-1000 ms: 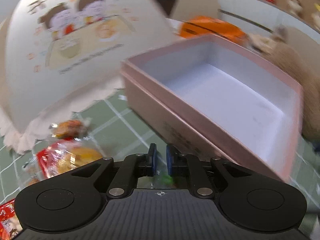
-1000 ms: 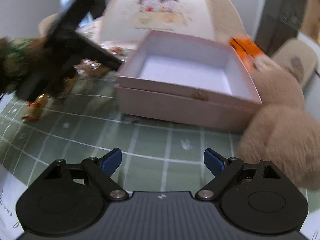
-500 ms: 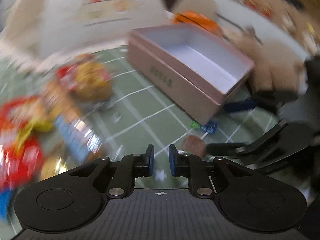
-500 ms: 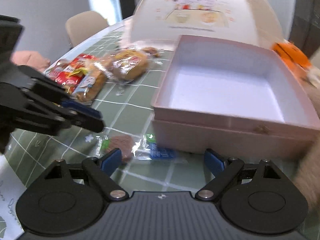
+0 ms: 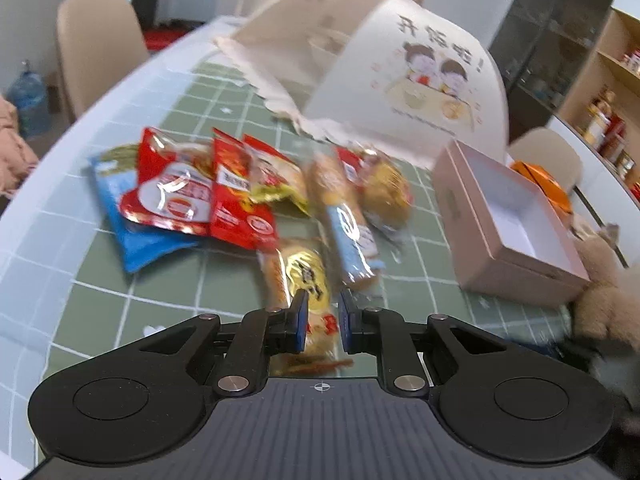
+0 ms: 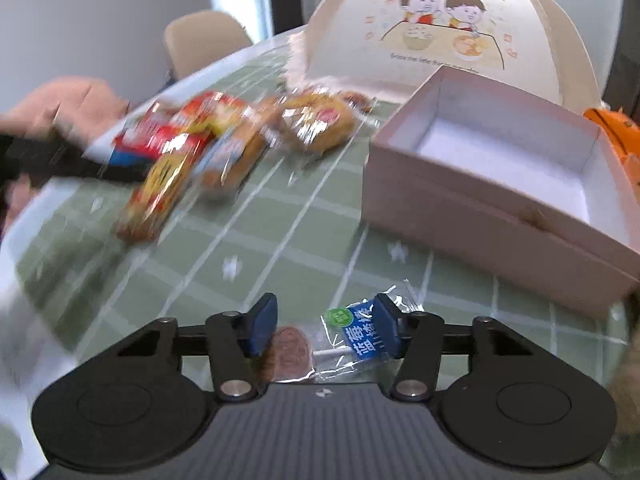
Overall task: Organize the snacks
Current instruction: 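Grasp the blue-label packet with the right tool while the left tool grasps the gold round snack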
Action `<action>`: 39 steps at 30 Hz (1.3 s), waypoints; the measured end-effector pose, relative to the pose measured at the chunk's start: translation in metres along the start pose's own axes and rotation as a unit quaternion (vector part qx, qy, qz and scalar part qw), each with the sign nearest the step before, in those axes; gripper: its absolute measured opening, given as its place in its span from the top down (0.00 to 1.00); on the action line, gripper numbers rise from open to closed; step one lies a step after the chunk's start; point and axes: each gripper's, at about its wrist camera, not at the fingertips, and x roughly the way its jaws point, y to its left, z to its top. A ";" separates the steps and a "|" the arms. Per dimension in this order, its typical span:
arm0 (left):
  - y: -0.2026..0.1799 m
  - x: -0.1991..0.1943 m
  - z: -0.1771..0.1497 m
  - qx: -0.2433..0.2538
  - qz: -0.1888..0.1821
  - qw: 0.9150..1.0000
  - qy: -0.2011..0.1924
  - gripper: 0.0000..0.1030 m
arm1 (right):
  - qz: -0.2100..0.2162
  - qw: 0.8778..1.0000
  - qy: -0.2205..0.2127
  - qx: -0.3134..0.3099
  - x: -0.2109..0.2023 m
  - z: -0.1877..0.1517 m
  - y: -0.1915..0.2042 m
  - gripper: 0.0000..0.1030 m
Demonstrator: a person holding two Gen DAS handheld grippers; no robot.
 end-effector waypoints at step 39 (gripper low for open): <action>-0.022 0.028 -0.015 0.080 0.062 0.995 0.020 0.54 | -0.205 0.957 -0.049 0.198 -0.038 -0.067 -0.013 0.14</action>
